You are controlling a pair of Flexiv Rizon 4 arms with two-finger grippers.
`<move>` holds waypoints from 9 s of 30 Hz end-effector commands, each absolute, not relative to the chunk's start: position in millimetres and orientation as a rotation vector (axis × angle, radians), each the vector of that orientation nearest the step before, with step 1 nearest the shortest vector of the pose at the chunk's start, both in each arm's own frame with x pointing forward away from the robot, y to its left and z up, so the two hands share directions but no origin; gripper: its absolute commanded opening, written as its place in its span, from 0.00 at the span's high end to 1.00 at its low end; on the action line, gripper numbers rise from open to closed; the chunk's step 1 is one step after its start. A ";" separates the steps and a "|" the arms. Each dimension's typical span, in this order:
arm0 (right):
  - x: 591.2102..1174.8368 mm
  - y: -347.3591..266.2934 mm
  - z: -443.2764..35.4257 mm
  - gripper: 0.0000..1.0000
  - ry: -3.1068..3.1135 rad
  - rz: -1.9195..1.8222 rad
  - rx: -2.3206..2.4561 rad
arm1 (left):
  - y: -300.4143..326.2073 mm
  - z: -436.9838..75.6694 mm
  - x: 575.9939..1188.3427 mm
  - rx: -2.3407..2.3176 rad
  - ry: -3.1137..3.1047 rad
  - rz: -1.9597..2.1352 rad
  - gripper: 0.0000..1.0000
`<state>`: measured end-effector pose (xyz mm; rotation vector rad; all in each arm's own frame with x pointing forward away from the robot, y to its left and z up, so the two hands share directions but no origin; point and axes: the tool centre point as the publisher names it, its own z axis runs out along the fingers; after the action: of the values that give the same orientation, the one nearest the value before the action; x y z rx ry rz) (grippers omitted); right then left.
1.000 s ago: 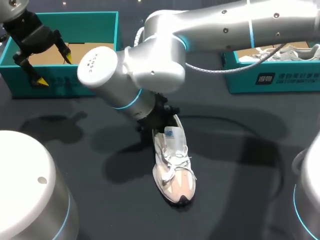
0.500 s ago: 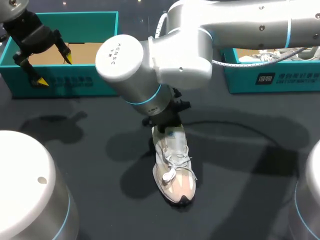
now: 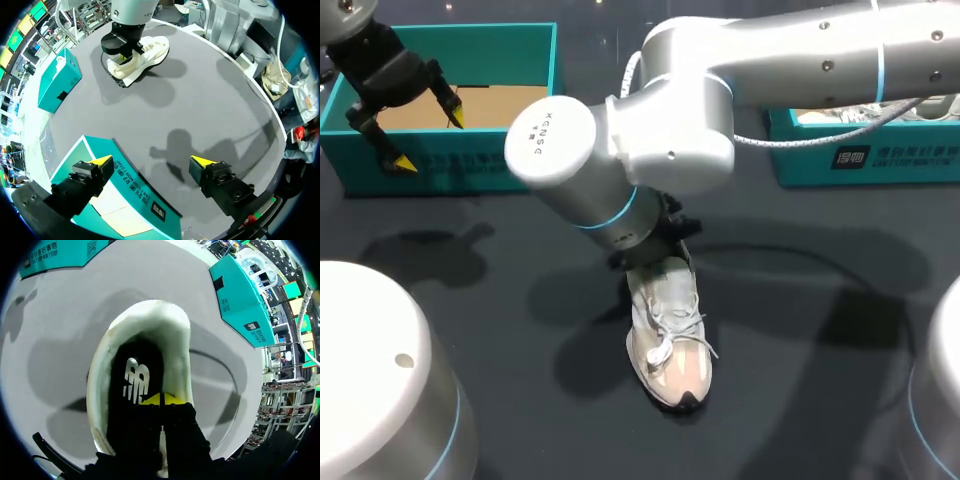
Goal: Take the shoe out of the shoebox, open the shoe tongue, remove and reinsert the insole, then place the shoe into the shoebox
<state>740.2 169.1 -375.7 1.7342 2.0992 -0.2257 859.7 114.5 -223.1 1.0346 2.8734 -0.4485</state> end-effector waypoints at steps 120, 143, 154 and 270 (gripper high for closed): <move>725.9 199.4 -343.8 0.03 2.341 -0.552 2.271 | 114.9 -223.1 859.5 1.036 2.873 -0.446 0.00; 715.2 189.1 -333.1 0.14 2.342 -0.501 2.276 | 114.9 -223.1 859.5 1.036 2.873 -0.446 0.00; 713.7 187.5 -335.2 0.11 2.368 -0.492 2.278 | 114.9 -223.1 859.5 1.036 2.873 -0.446 0.00; 642.0 176.4 -310.8 0.27 2.398 -0.268 2.278 | 114.9 -223.1 859.5 1.036 2.873 -0.446 0.00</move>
<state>649.9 184.9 -314.4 2.2660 2.4138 -0.3049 859.7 114.5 -223.1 1.0345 2.8735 -0.4485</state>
